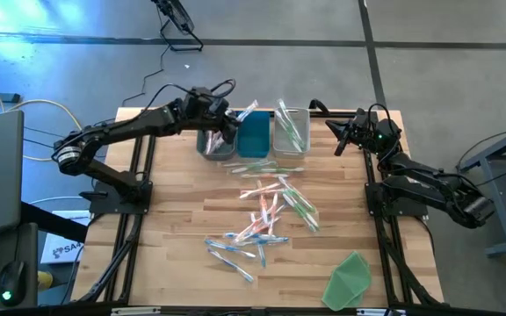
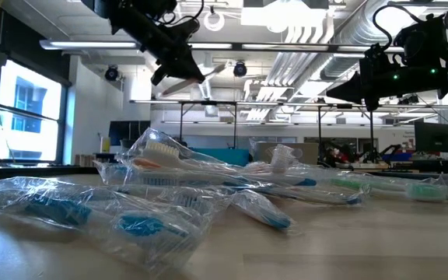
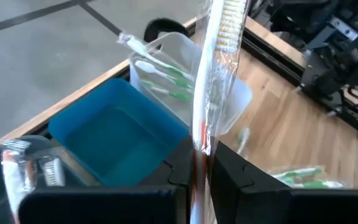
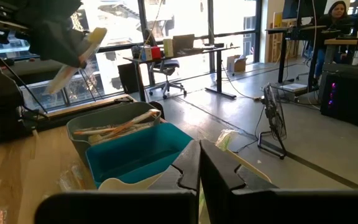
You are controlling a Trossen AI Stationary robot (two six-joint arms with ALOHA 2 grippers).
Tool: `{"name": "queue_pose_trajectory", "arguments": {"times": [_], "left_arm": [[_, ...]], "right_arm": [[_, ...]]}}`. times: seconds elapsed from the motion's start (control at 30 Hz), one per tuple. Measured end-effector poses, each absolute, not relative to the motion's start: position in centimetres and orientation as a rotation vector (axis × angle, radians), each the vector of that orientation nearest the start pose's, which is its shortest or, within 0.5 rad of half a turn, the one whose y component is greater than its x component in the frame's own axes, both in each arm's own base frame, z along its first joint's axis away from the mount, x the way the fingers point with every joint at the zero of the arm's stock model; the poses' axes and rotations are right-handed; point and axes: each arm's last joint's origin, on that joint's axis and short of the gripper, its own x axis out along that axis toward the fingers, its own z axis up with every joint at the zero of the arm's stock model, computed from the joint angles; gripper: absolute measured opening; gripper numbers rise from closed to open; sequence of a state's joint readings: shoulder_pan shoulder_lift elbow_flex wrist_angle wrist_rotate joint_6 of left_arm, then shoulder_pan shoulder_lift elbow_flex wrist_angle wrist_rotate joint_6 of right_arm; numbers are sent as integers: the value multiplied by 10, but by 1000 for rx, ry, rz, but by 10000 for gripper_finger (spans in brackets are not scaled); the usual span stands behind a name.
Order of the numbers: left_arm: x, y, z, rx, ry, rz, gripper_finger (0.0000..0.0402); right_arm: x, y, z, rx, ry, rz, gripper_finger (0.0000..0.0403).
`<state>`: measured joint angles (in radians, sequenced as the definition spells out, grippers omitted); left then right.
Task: Pick & Place Toothbrushes
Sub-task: Put the orange toothbrush into the dark blue bin
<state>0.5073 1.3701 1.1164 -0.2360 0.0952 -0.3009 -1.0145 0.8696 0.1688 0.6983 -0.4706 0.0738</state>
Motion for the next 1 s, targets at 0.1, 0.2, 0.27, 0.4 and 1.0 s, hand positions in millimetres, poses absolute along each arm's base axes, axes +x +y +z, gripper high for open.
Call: {"name": "queue_pose_trajectory", "arguments": {"times": [0.1, 0.2, 0.27, 0.4, 1.0], "left_arm": [[269, 145, 314, -431, 398, 467, 26], [270, 145, 316, -423, 380, 463, 26], [271, 146, 315, -416, 384, 464, 26], [268, 152, 309, -416, 399, 470, 26], [252, 171, 268, -426, 177, 305, 18]], "right_arm": [[100, -137, 193, 74, -19, -544, 2], [100, -137, 193, 73, -19, -544, 2], [100, -137, 193, 73, -19, -544, 2], [100, -137, 193, 76, -20, -544, 2], [109, -128, 203, 84, -106, -371, 2]]}}
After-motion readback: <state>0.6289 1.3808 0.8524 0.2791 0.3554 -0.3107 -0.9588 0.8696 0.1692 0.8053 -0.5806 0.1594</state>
